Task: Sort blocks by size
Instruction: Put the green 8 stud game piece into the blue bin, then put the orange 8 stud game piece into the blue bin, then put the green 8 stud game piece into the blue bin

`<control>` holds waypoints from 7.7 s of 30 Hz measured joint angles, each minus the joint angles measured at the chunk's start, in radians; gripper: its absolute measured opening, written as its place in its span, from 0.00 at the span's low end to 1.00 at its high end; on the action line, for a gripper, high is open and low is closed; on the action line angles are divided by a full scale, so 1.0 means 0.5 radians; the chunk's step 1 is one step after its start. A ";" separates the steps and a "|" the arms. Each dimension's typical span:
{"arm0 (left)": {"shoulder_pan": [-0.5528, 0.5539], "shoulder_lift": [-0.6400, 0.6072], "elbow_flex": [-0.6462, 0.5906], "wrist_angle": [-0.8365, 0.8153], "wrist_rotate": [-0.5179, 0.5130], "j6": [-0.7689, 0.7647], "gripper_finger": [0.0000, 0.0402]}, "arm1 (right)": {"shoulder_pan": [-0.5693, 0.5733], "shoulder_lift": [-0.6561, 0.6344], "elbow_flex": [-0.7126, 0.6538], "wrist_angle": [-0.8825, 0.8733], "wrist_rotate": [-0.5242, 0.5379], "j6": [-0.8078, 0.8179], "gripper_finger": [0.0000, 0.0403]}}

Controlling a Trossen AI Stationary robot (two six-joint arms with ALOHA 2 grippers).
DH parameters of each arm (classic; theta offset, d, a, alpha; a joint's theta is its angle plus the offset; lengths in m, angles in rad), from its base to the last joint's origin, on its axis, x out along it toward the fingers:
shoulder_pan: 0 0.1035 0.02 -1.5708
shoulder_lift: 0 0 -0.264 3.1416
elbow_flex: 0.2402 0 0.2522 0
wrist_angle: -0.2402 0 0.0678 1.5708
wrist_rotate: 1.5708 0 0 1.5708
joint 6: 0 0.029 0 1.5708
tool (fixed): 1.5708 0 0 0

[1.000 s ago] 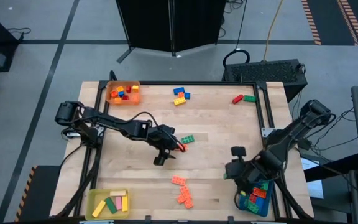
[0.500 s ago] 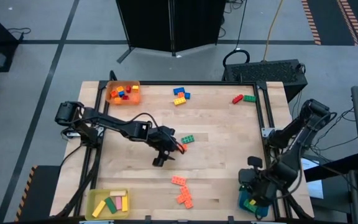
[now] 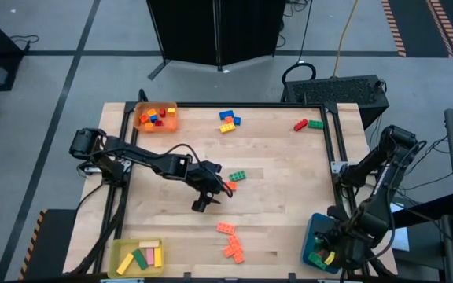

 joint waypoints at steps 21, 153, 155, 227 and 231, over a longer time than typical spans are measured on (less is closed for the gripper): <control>0.000 0.000 0.000 -0.101 -0.361 0.016 0.57 | 0.068 0.001 -0.001 -0.210 0.047 0.413 0.57; -0.539 0.298 0.003 0.883 -1.777 0.614 0.67 | -1.156 -0.112 -0.829 2.067 0.905 -1.082 0.13; -0.541 0.298 0.003 0.857 -1.800 0.580 0.67 | -1.136 -0.204 -0.828 1.906 0.815 -1.007 0.13; -0.230 0.298 0.001 0.325 -1.394 -0.098 0.68 | -2.243 0.958 -0.205 1.801 -0.158 -3.328 0.58; -0.231 0.298 0.001 0.314 -1.394 -0.107 0.68 | -2.263 0.993 -0.193 1.809 -0.174 -3.327 0.58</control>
